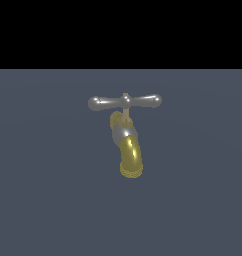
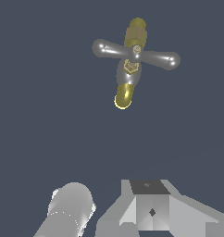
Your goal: Turn on the faucet by rotating a designated handle.
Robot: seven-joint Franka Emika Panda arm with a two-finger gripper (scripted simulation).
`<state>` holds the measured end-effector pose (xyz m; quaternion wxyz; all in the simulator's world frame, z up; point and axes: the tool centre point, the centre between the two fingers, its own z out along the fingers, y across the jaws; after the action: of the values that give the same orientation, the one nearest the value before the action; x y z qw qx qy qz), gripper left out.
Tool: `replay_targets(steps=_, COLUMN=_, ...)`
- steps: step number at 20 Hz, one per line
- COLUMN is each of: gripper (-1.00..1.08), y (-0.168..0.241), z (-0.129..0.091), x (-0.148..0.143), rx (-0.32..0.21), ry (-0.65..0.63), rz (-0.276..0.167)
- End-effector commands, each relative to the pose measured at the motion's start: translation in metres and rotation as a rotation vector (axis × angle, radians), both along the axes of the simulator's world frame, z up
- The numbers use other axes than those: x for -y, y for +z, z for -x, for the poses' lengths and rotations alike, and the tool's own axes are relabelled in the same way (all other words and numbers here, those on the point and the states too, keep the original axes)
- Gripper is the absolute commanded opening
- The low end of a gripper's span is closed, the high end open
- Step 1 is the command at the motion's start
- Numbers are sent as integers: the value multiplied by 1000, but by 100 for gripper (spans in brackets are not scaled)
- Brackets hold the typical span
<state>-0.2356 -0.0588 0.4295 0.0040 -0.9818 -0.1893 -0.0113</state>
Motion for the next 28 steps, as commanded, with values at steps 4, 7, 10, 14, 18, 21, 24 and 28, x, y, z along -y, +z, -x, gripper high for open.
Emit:
replay_targets(steps=4, gripper=-100, y=-23, z=-10, x=15, rx=-1, ry=131, rz=3)
replay_targets(steps=7, gripper=-100, y=-35, z=-17, x=23, rx=-2, ry=202, rz=5)
replay_targets(steps=10, gripper=-100, y=-48, z=-24, x=30, rx=-2, ry=273, rz=6)
replay_targets(steps=14, gripper=-100, y=-64, z=-34, x=40, rx=-3, ry=368, rz=9)
replay_targets(steps=18, gripper=-100, y=-80, z=-46, x=48, rx=-4, ry=462, rz=11)
replay_targets(steps=21, gripper=-100, y=-92, z=-54, x=53, rx=-5, ry=532, rz=13)
replay_targets(steps=24, gripper=-100, y=-105, z=-64, x=58, rx=-6, ry=602, rz=15)
replay_targets(steps=28, gripper=-100, y=-120, z=-76, x=63, rx=-7, ry=693, rz=18)
